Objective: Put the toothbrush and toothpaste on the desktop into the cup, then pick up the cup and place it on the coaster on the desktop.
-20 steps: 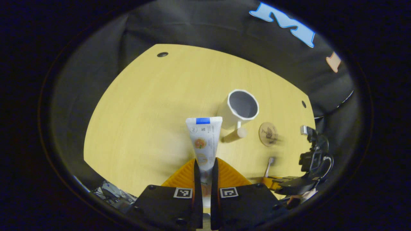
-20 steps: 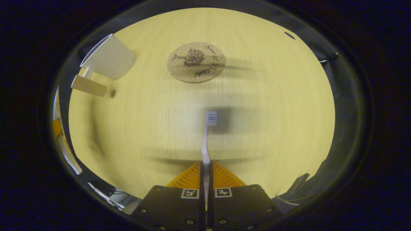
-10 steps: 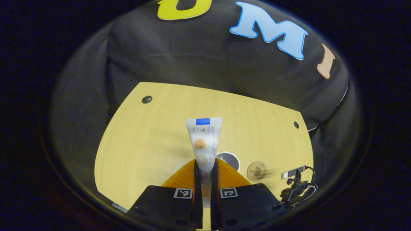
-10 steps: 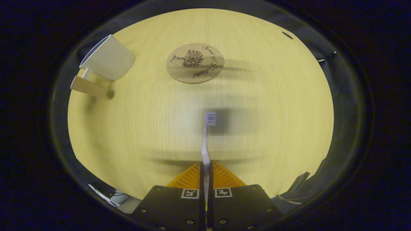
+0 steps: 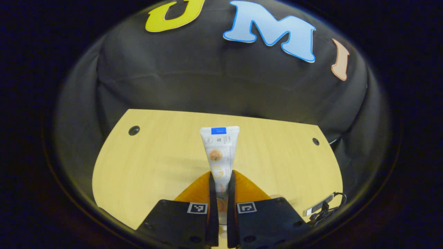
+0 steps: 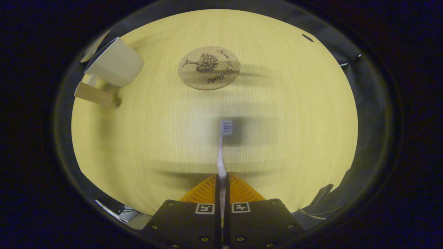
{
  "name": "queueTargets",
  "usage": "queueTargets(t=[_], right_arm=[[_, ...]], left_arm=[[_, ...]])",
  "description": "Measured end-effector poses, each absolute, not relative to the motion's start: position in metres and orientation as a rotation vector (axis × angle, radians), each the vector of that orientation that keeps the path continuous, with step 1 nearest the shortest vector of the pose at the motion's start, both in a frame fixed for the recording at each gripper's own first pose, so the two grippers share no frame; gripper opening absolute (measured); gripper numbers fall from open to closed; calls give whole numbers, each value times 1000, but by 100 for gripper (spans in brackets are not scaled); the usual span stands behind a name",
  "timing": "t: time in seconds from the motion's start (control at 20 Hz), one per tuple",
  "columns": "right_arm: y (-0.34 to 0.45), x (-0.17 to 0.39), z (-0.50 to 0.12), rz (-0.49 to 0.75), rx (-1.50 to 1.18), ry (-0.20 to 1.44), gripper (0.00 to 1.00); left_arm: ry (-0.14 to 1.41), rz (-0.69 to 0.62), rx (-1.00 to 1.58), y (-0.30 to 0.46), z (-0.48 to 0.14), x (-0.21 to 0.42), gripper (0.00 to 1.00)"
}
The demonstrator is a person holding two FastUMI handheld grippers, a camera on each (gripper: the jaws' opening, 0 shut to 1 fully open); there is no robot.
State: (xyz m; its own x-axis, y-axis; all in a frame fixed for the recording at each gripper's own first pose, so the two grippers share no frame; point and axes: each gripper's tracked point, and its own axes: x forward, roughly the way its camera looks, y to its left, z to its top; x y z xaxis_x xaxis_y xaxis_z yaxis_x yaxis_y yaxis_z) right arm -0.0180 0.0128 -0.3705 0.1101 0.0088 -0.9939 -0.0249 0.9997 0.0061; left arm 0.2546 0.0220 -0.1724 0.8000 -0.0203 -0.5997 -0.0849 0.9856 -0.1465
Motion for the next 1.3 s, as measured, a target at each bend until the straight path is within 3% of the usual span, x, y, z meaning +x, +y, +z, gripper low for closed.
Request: queueTargets(t=[0.35,0.6,0.75,0.85,0.9,1.05,1.25,1.3], right_arm=[[12,-19,-370,38,-9,1467,3],[12,-19,-370,44,-6,1461,3],[12,-19,-370,48,-7,1456,3],[12,-19,-370,52,-7,1453,3],[12,-19,-370,54,-8,1452,3],[12,-20,-369,61,-11,1448,4],[12,-21,-369,69,-11,1437,4],[12,-21,-369,70,-9,1435,4]], left_arm=[[588,54,-207,28,-196,257,17],[567,24,-201,22,-199,252,28],[573,5,-193,14,-202,246,27],[577,3,-174,11,-204,243,36],[579,2,-164,11,-205,241,29],[570,-25,-149,1,-202,241,57],[528,-12,-104,-1,-187,241,76],[513,-16,-89,-2,-182,240,68]])
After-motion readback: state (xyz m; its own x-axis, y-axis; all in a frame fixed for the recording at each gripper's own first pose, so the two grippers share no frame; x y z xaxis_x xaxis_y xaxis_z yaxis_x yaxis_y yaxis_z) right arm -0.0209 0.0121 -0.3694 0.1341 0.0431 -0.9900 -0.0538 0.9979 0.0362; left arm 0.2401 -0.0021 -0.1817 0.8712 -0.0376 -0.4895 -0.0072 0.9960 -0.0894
